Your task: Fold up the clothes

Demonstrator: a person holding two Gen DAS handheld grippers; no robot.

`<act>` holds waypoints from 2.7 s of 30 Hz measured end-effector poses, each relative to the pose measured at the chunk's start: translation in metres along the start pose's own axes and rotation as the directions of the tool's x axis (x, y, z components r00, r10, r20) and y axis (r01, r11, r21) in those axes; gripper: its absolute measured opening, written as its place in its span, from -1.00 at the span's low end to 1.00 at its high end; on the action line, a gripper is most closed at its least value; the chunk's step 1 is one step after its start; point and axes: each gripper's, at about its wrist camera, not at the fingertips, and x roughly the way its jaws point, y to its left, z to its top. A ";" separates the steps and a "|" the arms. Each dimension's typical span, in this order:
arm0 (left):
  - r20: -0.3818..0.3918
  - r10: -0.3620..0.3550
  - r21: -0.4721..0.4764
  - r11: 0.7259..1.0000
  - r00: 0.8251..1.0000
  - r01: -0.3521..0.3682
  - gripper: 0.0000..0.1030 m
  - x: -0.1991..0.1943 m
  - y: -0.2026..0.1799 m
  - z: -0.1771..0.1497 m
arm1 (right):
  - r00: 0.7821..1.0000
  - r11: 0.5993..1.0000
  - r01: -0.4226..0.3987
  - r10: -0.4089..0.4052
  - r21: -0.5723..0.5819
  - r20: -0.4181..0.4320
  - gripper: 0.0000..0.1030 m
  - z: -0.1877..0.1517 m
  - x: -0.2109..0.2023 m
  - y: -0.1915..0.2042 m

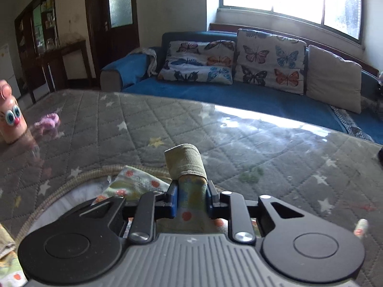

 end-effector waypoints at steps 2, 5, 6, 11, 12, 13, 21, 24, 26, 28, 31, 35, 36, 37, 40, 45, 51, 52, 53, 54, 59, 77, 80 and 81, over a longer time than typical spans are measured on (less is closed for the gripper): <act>0.002 0.000 0.001 1.000 1.000 0.000 -0.95 0.001 0.000 0.000 | 1.000 1.000 -0.008 0.008 0.012 0.014 -0.64 0.003 -0.014 -0.006; 0.005 0.003 0.004 1.000 1.000 -0.003 -0.95 0.003 0.000 -0.001 | 0.998 1.000 -0.005 0.004 0.022 0.066 -0.66 0.010 -0.050 -0.021; 0.004 0.004 0.005 1.000 1.000 -0.004 -0.95 0.005 0.000 -0.001 | 0.997 1.000 -0.002 0.000 0.024 0.081 -0.67 0.011 -0.061 -0.026; 0.004 0.014 0.014 1.000 1.000 -0.014 -0.94 0.010 0.000 -0.003 | 0.983 0.995 0.053 -0.066 0.081 0.170 -0.68 0.004 -0.139 -0.066; 0.005 0.015 0.013 1.000 1.000 -0.015 -0.94 0.010 0.000 -0.003 | 0.980 0.993 0.068 -0.085 0.097 0.181 -0.68 -0.001 -0.152 -0.075; 0.007 0.016 0.012 1.000 1.000 -0.016 -0.94 0.009 0.000 -0.003 | 0.976 0.990 0.083 -0.103 0.112 0.191 -0.68 -0.006 -0.166 -0.084; 0.010 0.037 -0.010 0.999 0.999 -0.037 -0.95 0.000 0.003 -0.008 | 0.941 0.948 0.211 -0.263 0.240 0.212 -0.68 -0.064 -0.257 -0.157; 0.006 0.048 -0.009 0.999 0.999 -0.048 -0.95 -0.005 0.005 -0.012 | 0.931 0.922 0.257 -0.317 0.291 0.182 -0.68 -0.093 -0.281 -0.178; 0.001 0.055 -0.005 0.998 0.999 -0.055 -0.95 -0.007 0.006 -0.015 | 0.925 0.902 0.283 -0.346 0.325 0.155 -0.68 -0.114 -0.294 -0.191; -0.010 0.059 0.001 0.998 0.998 -0.059 -0.95 -0.009 0.008 -0.018 | 0.922 0.881 0.304 -0.368 0.362 0.123 -0.68 -0.136 -0.303 -0.202; -0.030 0.062 0.015 0.998 0.998 -0.062 -0.94 -0.009 0.009 -0.023 | 0.920 0.849 0.328 -0.386 0.415 0.063 -0.68 -0.170 -0.305 -0.217; -0.041 0.072 0.024 0.997 0.997 -0.071 -0.85 -0.009 0.011 -0.024 | 0.918 0.810 0.357 -0.396 0.465 -0.015 -0.54 -0.205 -0.296 -0.229; -0.044 0.074 0.027 0.997 0.996 -0.073 -0.82 -0.009 0.011 -0.024 | 0.912 0.800 0.374 -0.408 0.469 -0.031 -0.43 -0.212 -0.296 -0.231; -0.045 0.079 0.027 0.997 0.996 -0.078 -0.73 -0.010 0.013 -0.025 | 0.906 0.791 0.390 -0.420 0.472 -0.046 -0.41 -0.218 -0.295 -0.232; -0.045 0.093 0.031 0.995 0.995 -0.092 -0.43 -0.013 0.016 -0.027 | 0.888 0.766 0.427 -0.457 0.480 -0.061 -0.28 -0.226 -0.298 -0.233; -0.030 0.112 0.054 0.992 0.993 -0.110 -0.08 -0.018 0.017 -0.030 | 0.857 0.756 0.468 -0.515 0.458 -0.026 -0.06 -0.220 -0.313 -0.226; -0.021 0.106 0.064 0.992 0.994 -0.105 0.14 -0.022 0.015 -0.032 | 0.900 0.813 0.412 -0.434 0.410 -0.043 -0.01 -0.215 -0.286 -0.210; -0.019 0.104 0.066 0.992 0.994 -0.103 0.19 -0.024 0.015 -0.032 | 0.906 0.820 0.403 -0.420 0.407 -0.051 -0.01 -0.216 -0.279 -0.208; -0.016 0.103 0.071 0.992 0.995 -0.102 0.24 -0.025 0.014 -0.033 | 0.912 0.826 0.394 -0.406 0.404 -0.060 -0.01 -0.217 -0.272 -0.207; -0.014 0.102 0.077 0.992 0.995 -0.100 0.27 -0.026 0.014 -0.033 | 0.917 0.831 0.386 -0.393 0.400 -0.068 -0.01 -0.218 -0.265 -0.205; 0.007 0.090 0.125 0.988 0.996 -0.090 0.54 -0.031 0.012 -0.038 | 0.911 0.834 0.407 -0.403 0.374 -0.092 0.06 -0.221 -0.244 -0.203; 0.025 -0.001 0.452 0.892 1.000 -0.011 0.77 -0.016 -0.042 -0.063 | 0.917 0.841 0.393 -0.390 0.372 -0.088 0.49 -0.218 -0.233 -0.198; 0.021 0.001 0.447 0.895 1.000 -0.010 0.42 -0.011 -0.038 -0.058 | 0.916 0.841 0.395 -0.391 0.369 -0.090 0.53 -0.217 -0.232 -0.198; 0.020 0.001 0.445 0.896 1.000 -0.010 0.27 -0.009 -0.037 -0.057 | 0.916 0.841 0.395 -0.391 0.370 -0.090 0.54 -0.217 -0.232 -0.198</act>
